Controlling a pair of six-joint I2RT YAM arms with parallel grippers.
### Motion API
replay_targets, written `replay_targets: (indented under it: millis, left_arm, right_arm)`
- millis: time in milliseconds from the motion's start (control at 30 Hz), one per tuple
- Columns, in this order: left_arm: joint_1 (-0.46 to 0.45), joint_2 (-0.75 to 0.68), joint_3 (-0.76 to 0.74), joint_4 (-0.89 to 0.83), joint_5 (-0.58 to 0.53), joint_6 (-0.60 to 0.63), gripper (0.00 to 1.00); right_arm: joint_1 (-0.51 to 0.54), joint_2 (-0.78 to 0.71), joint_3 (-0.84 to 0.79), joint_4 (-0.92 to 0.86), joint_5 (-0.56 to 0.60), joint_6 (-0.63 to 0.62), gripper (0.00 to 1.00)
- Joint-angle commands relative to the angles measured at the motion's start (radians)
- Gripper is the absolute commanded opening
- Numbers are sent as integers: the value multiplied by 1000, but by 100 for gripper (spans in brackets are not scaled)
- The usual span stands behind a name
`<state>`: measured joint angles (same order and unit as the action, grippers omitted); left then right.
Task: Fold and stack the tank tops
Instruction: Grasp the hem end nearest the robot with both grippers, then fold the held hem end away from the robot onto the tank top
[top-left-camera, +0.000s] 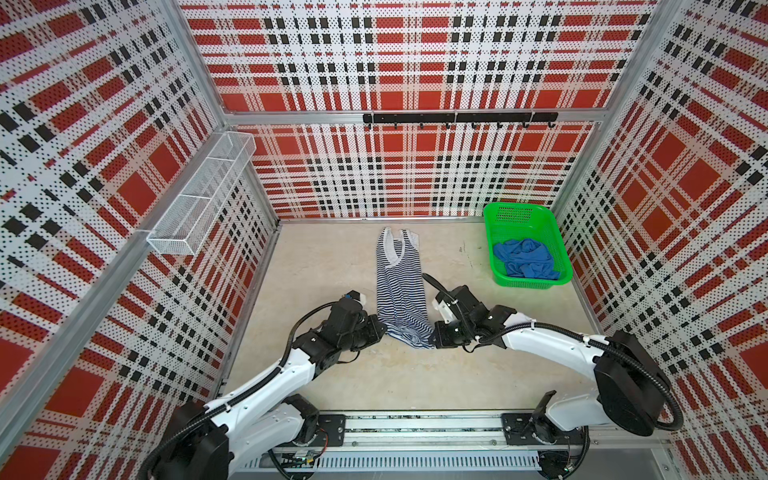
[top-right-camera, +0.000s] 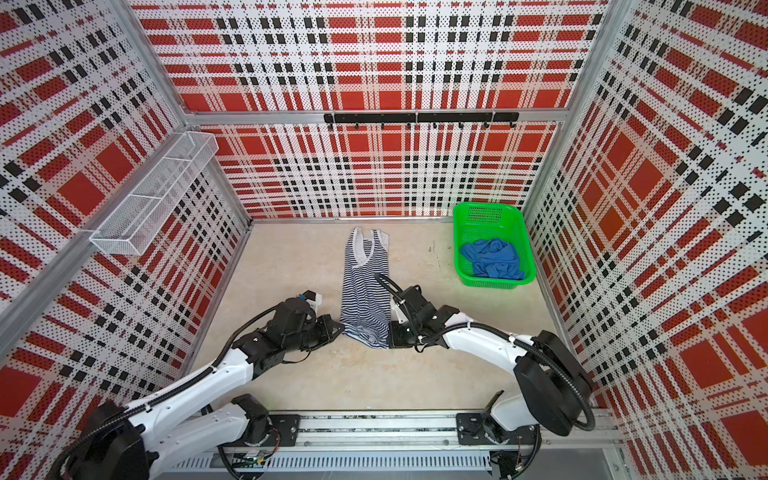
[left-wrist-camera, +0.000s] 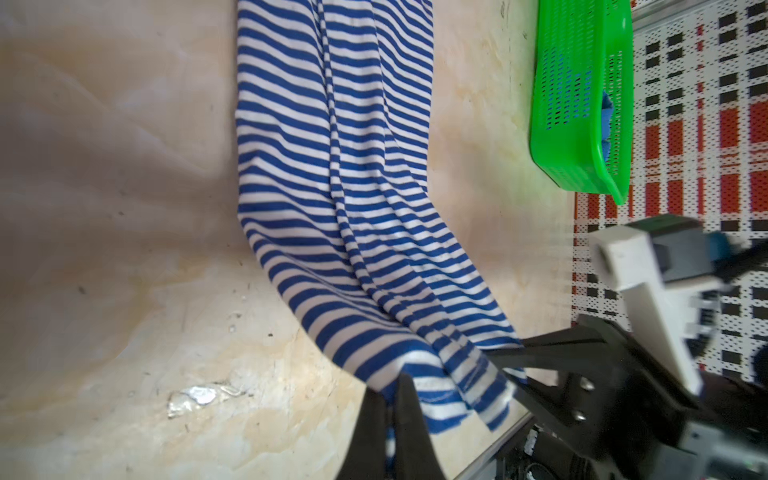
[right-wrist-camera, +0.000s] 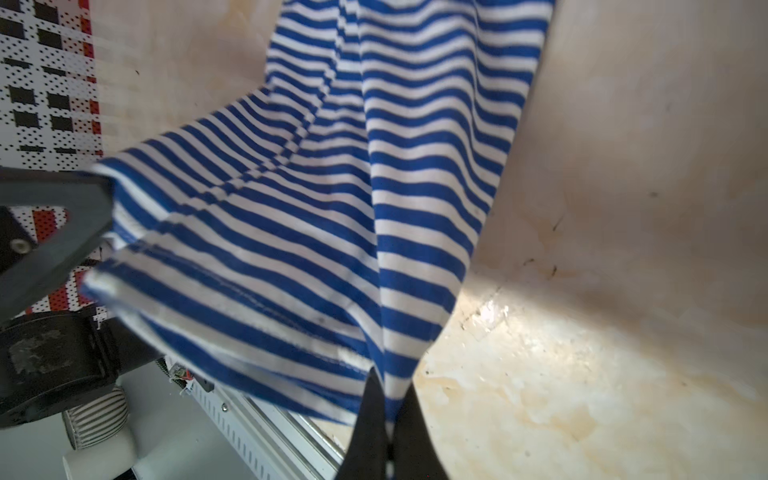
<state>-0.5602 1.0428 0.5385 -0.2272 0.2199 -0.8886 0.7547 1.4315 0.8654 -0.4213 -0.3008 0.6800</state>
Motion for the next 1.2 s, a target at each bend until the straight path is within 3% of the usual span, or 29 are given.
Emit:
replay_targets:
  millis: [0, 167, 533, 900, 1067, 1100, 1133, 1167]
  left_arm:
    - [55, 61, 62, -33, -16, 120, 0]
    - [144, 185, 154, 43, 1, 222, 0]
    - [240, 519, 406, 162, 61, 355, 0]
    - [290, 764, 603, 199, 101, 410, 0]
    - [304, 879, 683, 297, 119, 421, 3]
    - [340, 910, 716, 306, 115, 427, 14]
    - [354, 939, 754, 312, 126, 437, 30]
    - [360, 955, 781, 318, 129, 440, 37]
  right_arm:
    - [-41, 60, 127, -101, 68, -163, 0]
    - [-97, 207, 348, -207, 126, -341, 0]
    - [-216, 503, 703, -243, 88, -529, 0]
    - [-270, 739, 962, -263, 52, -602, 0]
    - [-289, 830, 1056, -186, 63, -580, 0]
    - [-299, 843, 1067, -138, 70, -559, 10]
    - [-309, 852, 1067, -78, 69, -533, 26]
    - [-322, 853, 1060, -18, 51, -518, 40]
